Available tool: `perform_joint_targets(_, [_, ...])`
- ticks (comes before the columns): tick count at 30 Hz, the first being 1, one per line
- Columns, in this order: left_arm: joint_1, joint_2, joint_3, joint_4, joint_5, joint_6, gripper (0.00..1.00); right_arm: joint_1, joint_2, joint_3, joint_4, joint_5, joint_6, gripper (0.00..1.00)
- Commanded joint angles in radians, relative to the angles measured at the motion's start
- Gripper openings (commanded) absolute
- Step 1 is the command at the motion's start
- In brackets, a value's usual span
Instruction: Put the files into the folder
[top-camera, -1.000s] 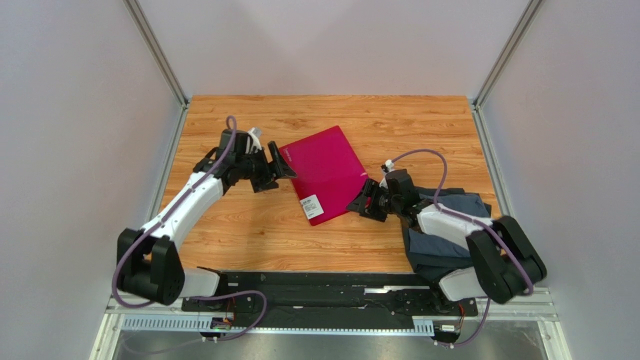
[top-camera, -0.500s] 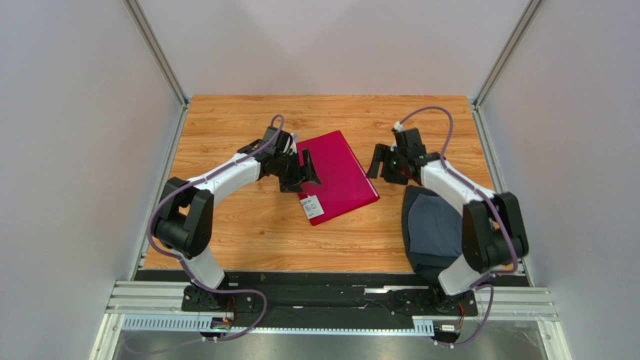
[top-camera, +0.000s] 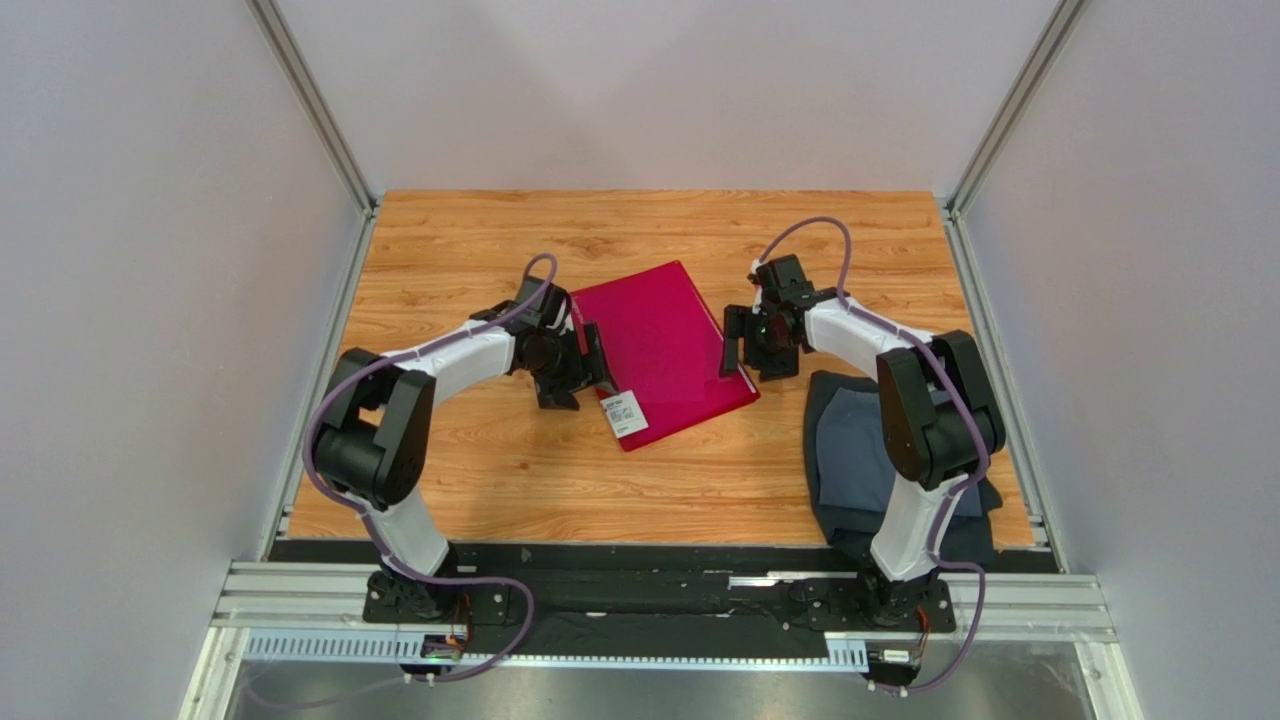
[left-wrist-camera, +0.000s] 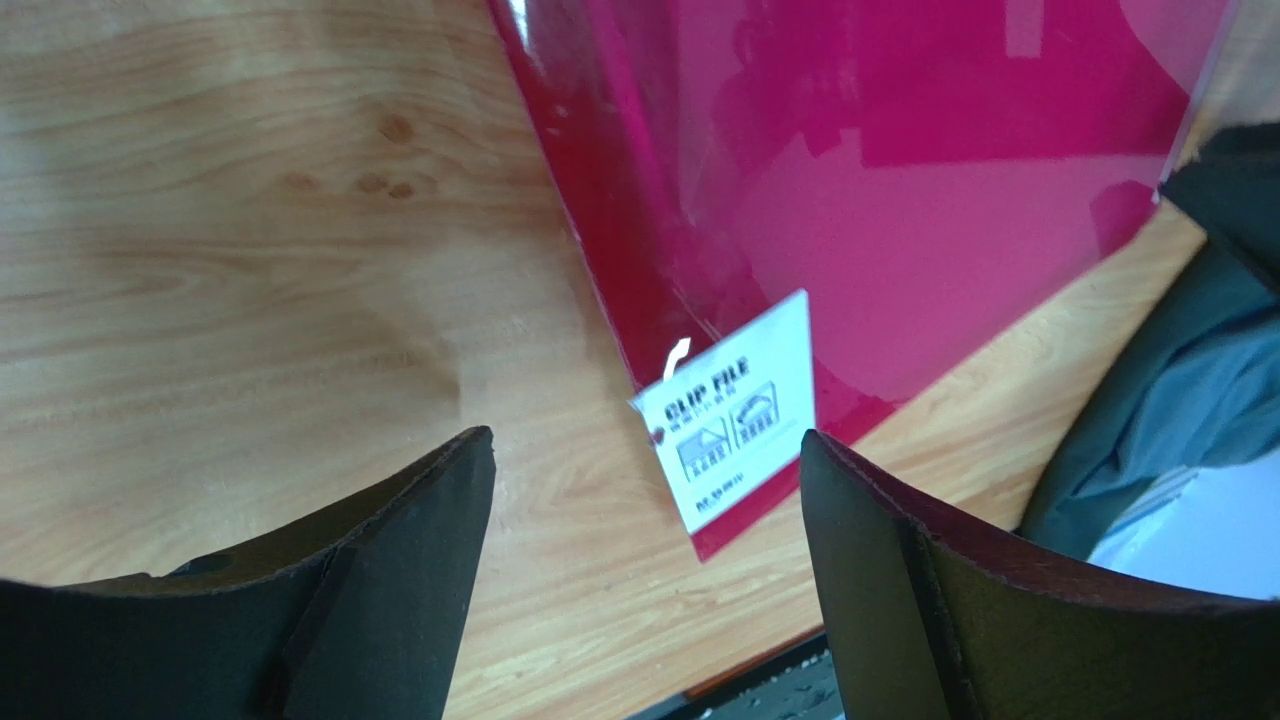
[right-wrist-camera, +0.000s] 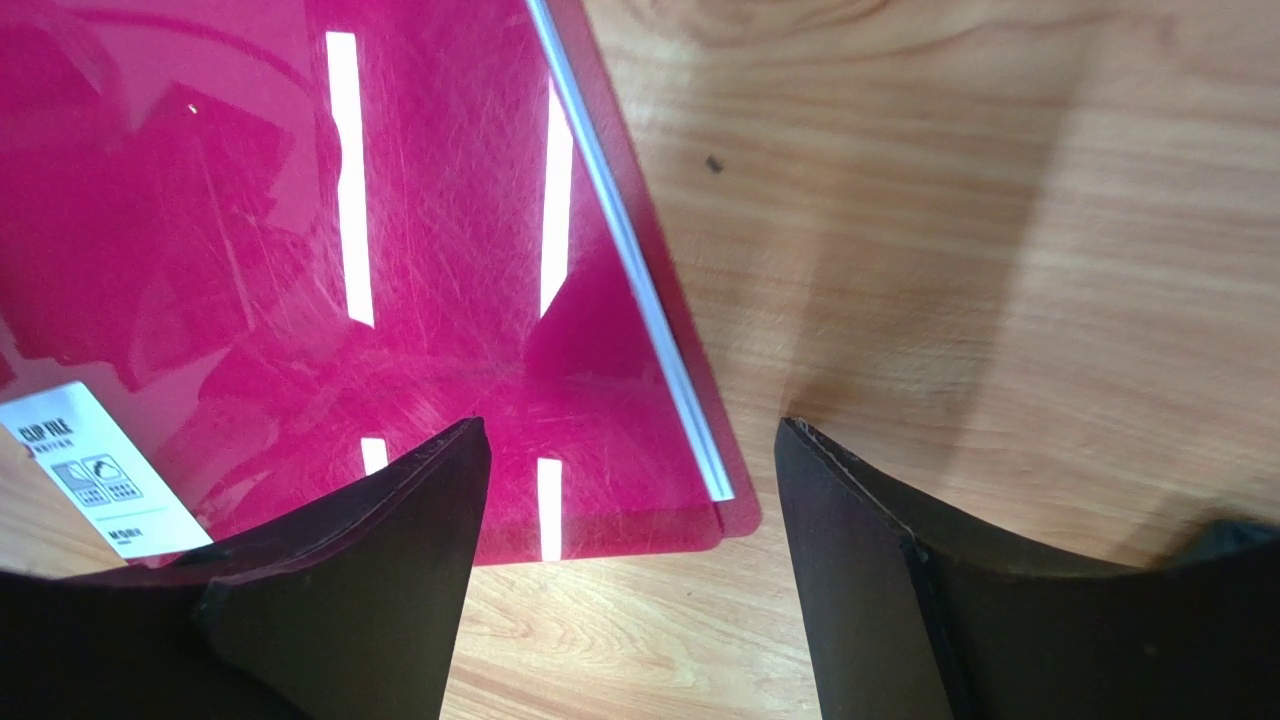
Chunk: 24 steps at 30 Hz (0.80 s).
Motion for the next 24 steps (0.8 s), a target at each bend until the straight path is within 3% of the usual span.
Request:
perform_joint_targets(1, [0.003,0.043,0.035,0.063,-0.025,-0.018,0.81,0.030,-0.037,-0.027,0.010,0.003,-0.010,0.73])
perform_joint_targets(10, [0.002,0.161,0.138,0.059,-0.037,-0.029,0.75,0.037,-0.028,-0.064,0.041,0.007,0.010,0.67])
perform_joint_targets(15, [0.020,0.203,0.193,0.000,-0.075,-0.024,0.73,0.048,-0.008,-0.076,0.084,-0.058,0.037,0.53])
perform_joint_targets(19, [0.068,0.188,0.201,-0.058,-0.123,-0.023,0.72,0.109,0.014,-0.076,0.122,-0.101,0.089,0.45])
perform_joint_targets(24, [0.157,0.192,0.239,-0.099,-0.108,0.022,0.72,0.204,0.044,-0.045,0.174,-0.099,0.172,0.42])
